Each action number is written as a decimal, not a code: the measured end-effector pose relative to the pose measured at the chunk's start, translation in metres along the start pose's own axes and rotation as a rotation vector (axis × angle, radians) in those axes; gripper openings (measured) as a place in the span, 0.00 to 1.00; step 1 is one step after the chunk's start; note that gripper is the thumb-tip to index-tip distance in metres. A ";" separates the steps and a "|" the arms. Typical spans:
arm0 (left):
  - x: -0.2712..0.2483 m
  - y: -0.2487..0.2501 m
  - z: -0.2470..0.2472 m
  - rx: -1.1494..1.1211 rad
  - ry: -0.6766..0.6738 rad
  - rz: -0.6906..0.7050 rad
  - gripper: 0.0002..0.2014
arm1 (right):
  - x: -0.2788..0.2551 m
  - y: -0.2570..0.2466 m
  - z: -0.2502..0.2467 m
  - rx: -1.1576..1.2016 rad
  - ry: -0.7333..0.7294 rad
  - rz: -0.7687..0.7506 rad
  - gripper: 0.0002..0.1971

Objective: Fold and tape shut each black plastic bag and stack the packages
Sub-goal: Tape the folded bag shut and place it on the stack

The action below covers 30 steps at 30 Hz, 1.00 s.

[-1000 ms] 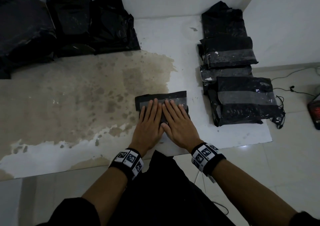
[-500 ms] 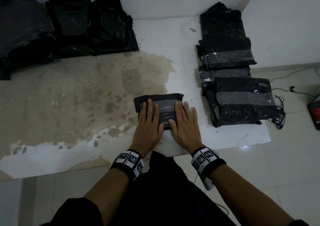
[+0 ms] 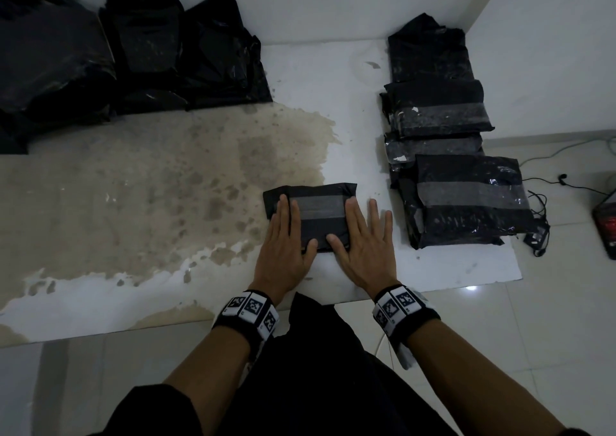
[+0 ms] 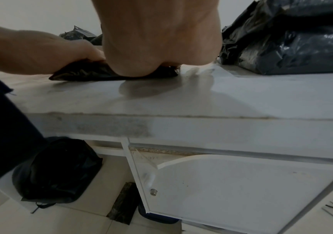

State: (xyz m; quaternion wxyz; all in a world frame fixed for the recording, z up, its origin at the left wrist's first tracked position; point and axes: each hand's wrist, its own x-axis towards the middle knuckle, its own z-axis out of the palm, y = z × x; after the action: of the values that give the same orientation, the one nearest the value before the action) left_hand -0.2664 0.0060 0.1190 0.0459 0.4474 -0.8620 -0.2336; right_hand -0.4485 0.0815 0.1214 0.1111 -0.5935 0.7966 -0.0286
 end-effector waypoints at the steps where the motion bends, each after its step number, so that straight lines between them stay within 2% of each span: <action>1: -0.001 -0.002 -0.001 0.009 -0.006 -0.022 0.42 | 0.000 0.001 0.000 0.000 -0.008 0.019 0.43; 7: -0.009 -0.018 -0.008 0.170 -0.063 -0.076 0.46 | -0.002 0.010 -0.003 -0.018 -0.022 0.030 0.43; 14: -0.012 -0.014 -0.010 0.204 -0.049 -0.131 0.48 | -0.003 0.006 -0.002 -0.018 -0.029 0.071 0.44; 18: -0.013 -0.012 -0.009 0.150 -0.030 -0.183 0.47 | -0.003 0.005 -0.005 0.014 -0.041 0.067 0.46; 23: 0.000 0.002 -0.016 -0.057 0.151 -0.298 0.45 | 0.010 -0.011 -0.023 0.173 0.081 0.162 0.49; 27: 0.019 0.012 -0.014 -0.072 0.099 -0.370 0.50 | 0.029 -0.030 -0.025 0.261 0.054 0.280 0.53; 30: 0.030 0.016 -0.010 -0.084 0.059 -0.430 0.48 | 0.034 -0.039 -0.014 0.240 0.066 0.302 0.52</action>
State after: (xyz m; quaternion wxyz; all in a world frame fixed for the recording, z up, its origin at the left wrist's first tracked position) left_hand -0.2932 -0.0138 0.1308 0.0389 0.6255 -0.7344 -0.2606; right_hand -0.4239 0.0366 0.1369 0.1579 -0.4484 0.8707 -0.1258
